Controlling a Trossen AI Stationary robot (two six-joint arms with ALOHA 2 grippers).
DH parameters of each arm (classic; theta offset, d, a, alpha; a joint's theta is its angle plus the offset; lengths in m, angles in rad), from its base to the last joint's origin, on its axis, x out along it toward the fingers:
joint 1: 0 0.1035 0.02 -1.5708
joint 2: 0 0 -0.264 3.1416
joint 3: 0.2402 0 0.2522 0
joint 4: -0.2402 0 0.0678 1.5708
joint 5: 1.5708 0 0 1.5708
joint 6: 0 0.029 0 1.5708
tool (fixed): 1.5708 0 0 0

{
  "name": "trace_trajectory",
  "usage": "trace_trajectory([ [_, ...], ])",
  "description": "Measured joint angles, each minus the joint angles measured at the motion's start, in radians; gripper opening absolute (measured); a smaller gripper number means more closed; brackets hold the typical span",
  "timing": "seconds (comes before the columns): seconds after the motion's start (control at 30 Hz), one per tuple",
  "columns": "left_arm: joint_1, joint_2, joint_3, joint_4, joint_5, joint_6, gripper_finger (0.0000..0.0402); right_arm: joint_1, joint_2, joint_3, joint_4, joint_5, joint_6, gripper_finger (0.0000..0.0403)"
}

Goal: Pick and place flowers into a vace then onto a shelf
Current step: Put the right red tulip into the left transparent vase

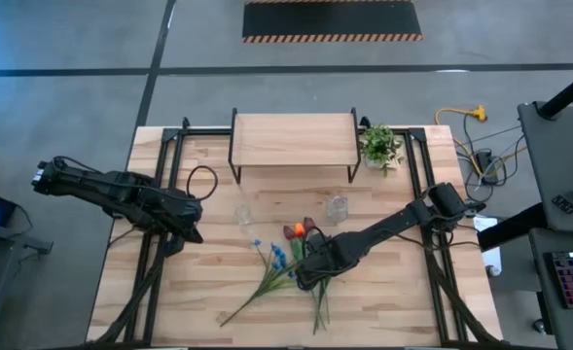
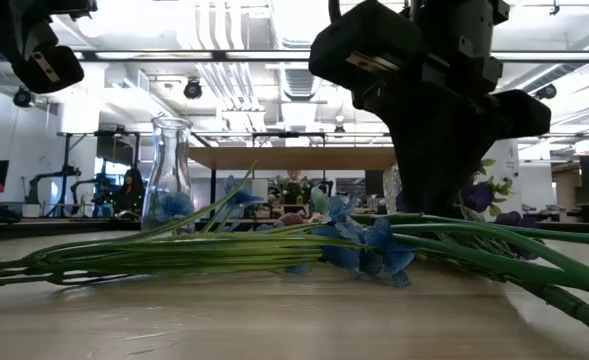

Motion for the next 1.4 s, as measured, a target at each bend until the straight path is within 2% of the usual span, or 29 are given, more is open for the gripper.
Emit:
trace_trajectory([
  [0.37,0.0,0.0,0.0,0.0,-0.001,0.0,0.0,-0.001,0.0,-0.023,0.041,-0.007,-0.008,0.0069],
  [0.83,0.0,0.0,0.0,0.0,-0.004,0.0,0.0,-0.001,0.0,-0.063,0.076,-0.03,-0.004,0.0067],
  [0.93,0.0,0.0,0.0,0.0,-0.004,0.0,0.0,-0.001,0.0,-0.063,0.076,-0.019,-0.005,0.0055],
  [1.1,0.0,0.0,0.0,0.0,-0.004,0.0,0.0,-0.001,-0.007,-0.063,0.084,0.016,-0.011,0.0015],
  [1.4,0.0,0.0,0.0,0.0,-0.004,0.0,0.0,-0.001,-0.013,-0.014,0.092,0.031,-0.088,0.0009],
])
